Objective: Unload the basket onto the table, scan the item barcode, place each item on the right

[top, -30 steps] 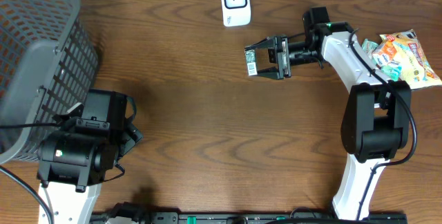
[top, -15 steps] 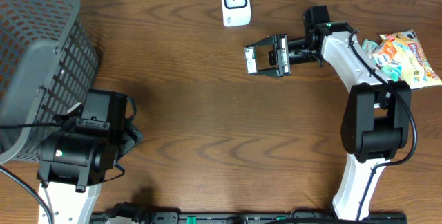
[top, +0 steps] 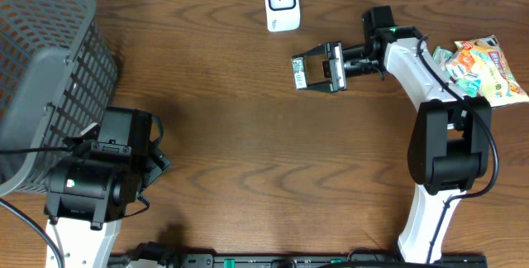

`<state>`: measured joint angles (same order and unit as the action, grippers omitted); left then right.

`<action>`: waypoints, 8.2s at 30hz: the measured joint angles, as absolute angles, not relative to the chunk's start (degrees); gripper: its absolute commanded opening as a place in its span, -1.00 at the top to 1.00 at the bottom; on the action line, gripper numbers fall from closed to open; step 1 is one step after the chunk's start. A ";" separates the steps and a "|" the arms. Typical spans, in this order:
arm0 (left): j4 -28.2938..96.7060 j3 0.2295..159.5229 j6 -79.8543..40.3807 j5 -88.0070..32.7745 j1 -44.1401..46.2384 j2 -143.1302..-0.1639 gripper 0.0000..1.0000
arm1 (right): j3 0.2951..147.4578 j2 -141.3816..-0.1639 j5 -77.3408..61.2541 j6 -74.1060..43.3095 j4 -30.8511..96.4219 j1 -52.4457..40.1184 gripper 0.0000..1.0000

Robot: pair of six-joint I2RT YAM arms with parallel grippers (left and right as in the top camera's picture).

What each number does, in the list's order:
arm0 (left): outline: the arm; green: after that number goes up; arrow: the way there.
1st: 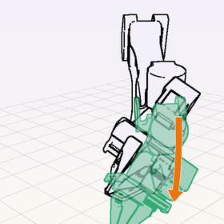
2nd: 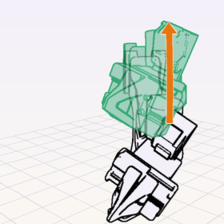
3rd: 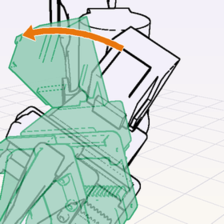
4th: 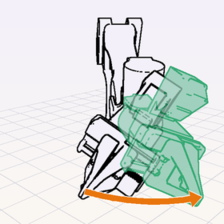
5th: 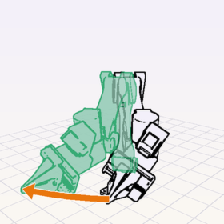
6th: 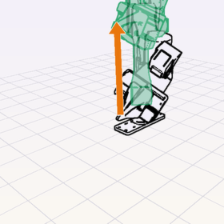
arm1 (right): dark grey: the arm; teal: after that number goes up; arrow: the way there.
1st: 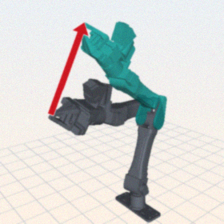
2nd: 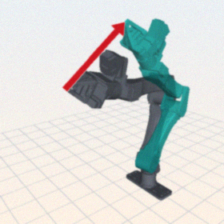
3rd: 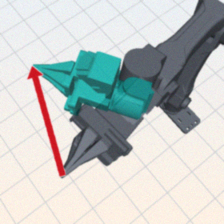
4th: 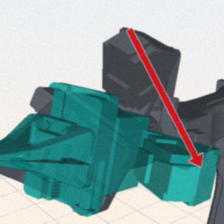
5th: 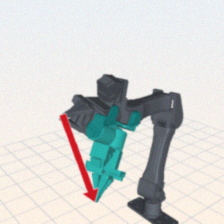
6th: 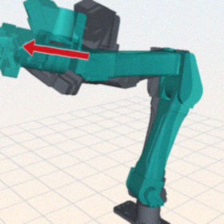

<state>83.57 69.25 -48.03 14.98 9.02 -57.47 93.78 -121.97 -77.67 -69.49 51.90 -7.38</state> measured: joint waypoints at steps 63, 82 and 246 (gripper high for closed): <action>83.55 69.25 -48.03 14.98 9.02 -57.47 -0.95 | 97.69 -121.45 17.43 -43.94 59.55 -32.95 -0.99; 83.57 69.25 -48.03 14.98 9.02 -57.47 -0.95 | 97.65 -120.64 -2.00 -21.30 57.28 -28.58 -0.90; 83.57 69.25 -48.03 14.98 9.02 -57.47 -0.95 | 120.16 -127.39 27.24 -17.34 61.78 12.84 -0.97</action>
